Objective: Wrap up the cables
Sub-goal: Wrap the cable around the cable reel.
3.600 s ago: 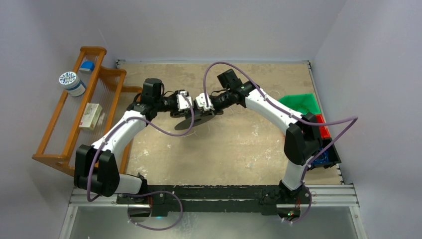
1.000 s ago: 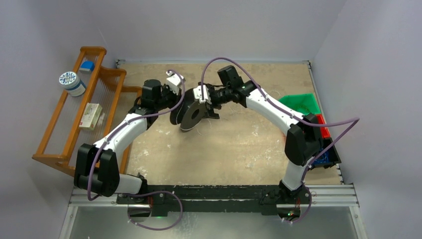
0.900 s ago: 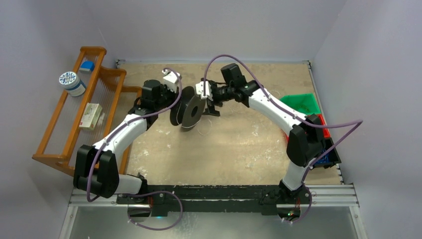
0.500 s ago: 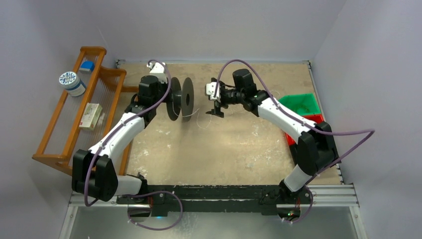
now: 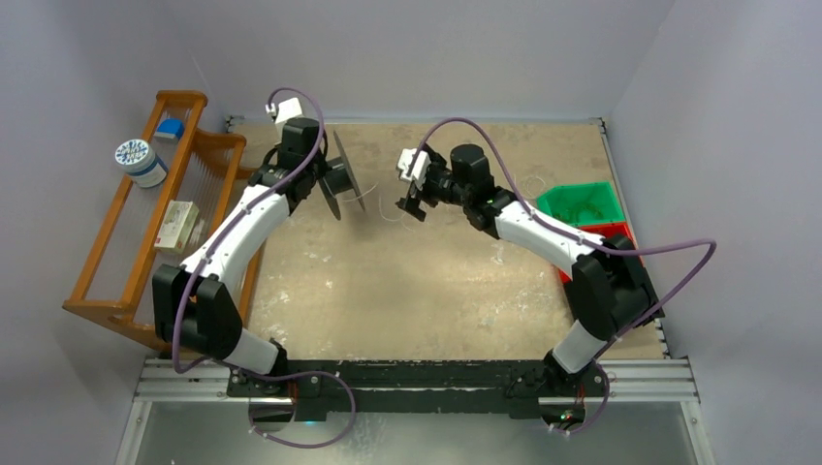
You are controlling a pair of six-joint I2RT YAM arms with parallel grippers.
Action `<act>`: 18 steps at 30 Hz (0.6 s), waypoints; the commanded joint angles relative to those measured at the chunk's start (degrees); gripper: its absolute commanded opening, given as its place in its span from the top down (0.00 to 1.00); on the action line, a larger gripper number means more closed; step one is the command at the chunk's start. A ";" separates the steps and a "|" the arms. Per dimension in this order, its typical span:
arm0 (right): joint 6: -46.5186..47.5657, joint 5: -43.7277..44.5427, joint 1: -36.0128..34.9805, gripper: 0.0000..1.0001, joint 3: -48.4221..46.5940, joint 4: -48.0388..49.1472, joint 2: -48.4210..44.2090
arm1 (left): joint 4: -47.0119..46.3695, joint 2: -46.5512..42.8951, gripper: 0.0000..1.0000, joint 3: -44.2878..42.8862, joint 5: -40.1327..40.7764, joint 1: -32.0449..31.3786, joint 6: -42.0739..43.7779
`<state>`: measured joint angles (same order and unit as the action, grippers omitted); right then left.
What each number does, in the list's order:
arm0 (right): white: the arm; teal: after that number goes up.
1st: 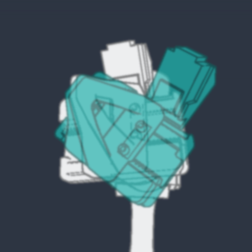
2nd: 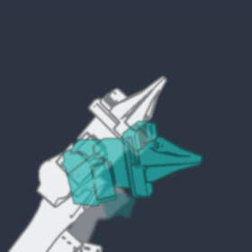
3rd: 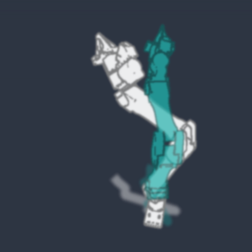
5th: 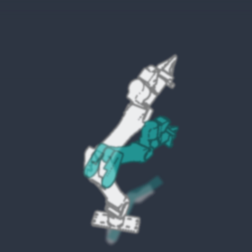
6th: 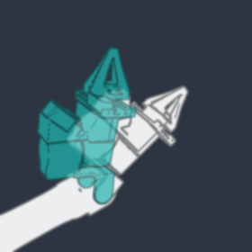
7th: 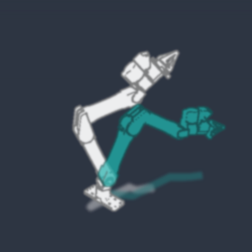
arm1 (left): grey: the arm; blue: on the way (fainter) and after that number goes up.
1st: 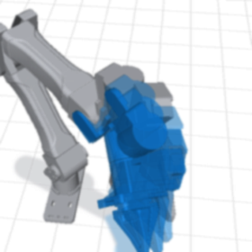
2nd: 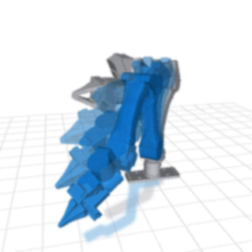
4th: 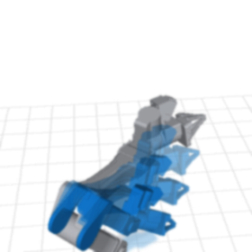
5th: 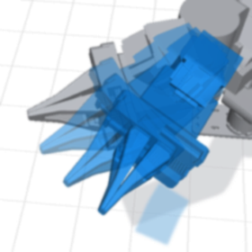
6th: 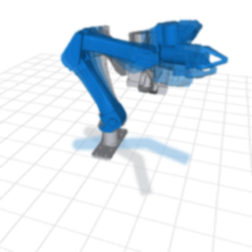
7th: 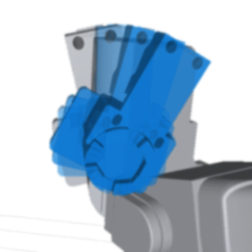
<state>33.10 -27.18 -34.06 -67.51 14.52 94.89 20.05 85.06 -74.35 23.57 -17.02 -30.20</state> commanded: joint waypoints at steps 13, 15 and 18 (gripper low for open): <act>-5.76 -8.98 1.66 0.05 -8.36 -5.86 -0.56 | -7.75 -6.74 1.00 1.43 -7.66 -0.23 3.21; -2.35 -11.82 1.43 0.08 -8.18 -7.93 -0.58 | -8.77 -7.56 1.00 2.24 -10.99 -0.21 4.58; 4.83 -11.36 -0.54 0.09 -7.55 -11.67 -1.43 | -9.93 -8.46 1.00 3.05 -14.37 -0.21 5.41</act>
<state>29.67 -34.15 -32.58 -74.98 8.01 94.00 17.39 80.31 -71.59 16.23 -17.02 -27.20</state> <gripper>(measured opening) 0.913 0.028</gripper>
